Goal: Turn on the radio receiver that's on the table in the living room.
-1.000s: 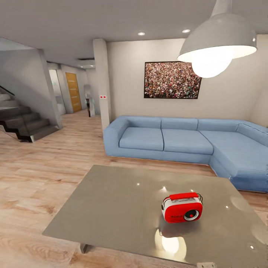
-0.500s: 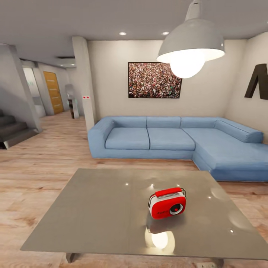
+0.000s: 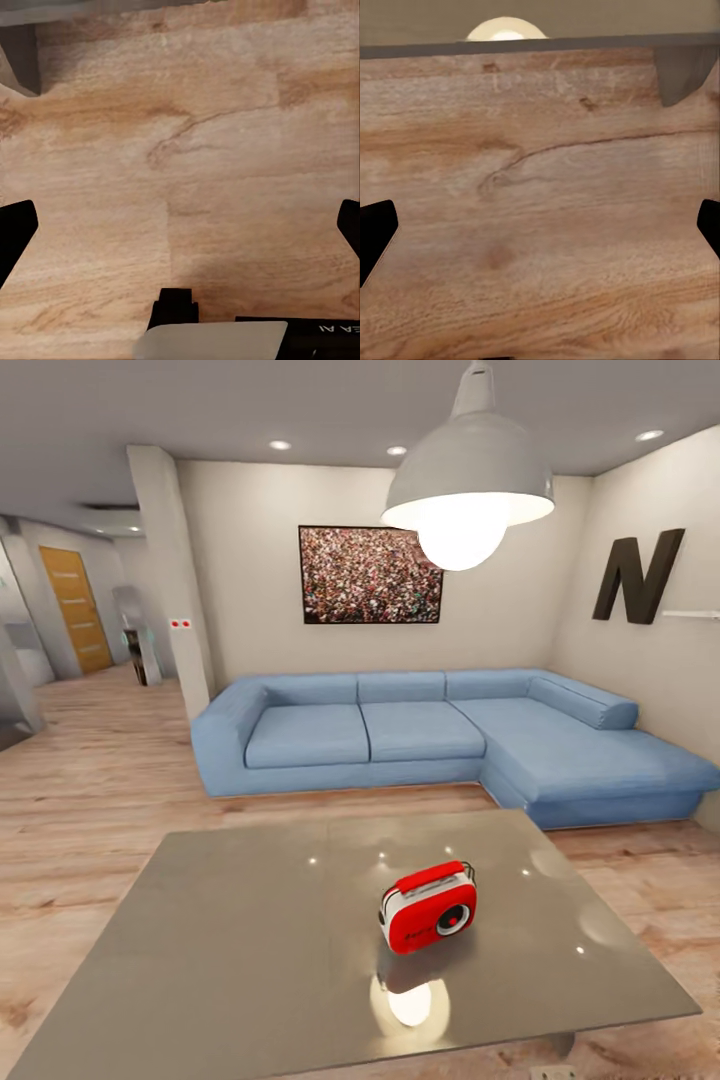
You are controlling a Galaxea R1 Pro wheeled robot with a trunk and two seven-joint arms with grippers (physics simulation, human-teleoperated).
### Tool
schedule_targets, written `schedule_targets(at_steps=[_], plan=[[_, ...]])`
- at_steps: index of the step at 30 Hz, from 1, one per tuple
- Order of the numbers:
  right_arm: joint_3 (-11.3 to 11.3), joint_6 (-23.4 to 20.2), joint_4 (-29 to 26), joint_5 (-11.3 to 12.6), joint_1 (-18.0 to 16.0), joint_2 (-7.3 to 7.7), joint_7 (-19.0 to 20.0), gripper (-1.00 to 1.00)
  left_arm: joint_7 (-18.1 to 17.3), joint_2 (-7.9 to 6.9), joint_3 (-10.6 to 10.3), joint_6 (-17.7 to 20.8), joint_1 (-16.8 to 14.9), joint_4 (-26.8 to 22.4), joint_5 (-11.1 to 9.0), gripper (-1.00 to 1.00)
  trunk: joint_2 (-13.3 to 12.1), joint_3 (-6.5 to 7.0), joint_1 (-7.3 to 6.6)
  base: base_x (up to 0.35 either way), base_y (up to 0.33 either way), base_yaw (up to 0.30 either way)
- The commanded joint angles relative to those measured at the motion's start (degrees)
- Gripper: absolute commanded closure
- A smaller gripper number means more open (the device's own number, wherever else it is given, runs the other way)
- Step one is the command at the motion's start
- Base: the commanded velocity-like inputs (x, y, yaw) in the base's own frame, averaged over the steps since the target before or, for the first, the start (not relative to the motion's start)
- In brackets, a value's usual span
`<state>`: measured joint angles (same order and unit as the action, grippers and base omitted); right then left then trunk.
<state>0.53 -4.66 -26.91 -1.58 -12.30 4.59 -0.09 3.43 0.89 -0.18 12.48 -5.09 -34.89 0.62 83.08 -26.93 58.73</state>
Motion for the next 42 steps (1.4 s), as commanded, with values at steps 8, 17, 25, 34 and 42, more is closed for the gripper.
schedule_targets(at_steps=[8, 17, 25, 34, 42], plan=[[0.0, 0.0, -0.02, 0.0, 0.0, -0.02, 0.0, -1.0, 0.0, -0.01, 0.0, 0.0, 0.0, 0.0, 0.0, -1.0, 0.0, 0.0, 0.0, 0.177, 0.275, -0.266], [-0.02, 0.01, -0.02, -0.01, 0.0, -0.02, 0.0, -1.0, 0.0, 0.02, 0.0, -0.07, 0.0, -0.02, 0.0, -1.0, 0.0, 0.0, 0.0, 0.145, 0.147, -0.152], [-0.47, 0.05, -0.07, -0.18, 0.0, -0.03, -0.05, -1.0, -0.08, -0.65, 0.0, -3.1, 0.0, 0.0, 0.07, -1.0, 0.0, 0.0, 0.0, 0.006, 0.005, -0.006], [-0.26, 0.09, -0.08, -0.22, 0.0, -0.07, 0.0, -1.0, -0.09, -0.71, 0.0, -3.25, 0.0, 0.0, 0.0, -1.0, 0.0, 0.0, 0.0, 0.0, 0.0, -0.009], [-0.38, 0.16, -0.08, -0.48, 0.0, -0.06, 0.0, -1.0, -0.09, -0.62, 0.0, -3.25, 0.01, 0.0, 0.0, -1.0, 0.0, 0.0, 0.0, 0.0, 0.0, -0.129]])
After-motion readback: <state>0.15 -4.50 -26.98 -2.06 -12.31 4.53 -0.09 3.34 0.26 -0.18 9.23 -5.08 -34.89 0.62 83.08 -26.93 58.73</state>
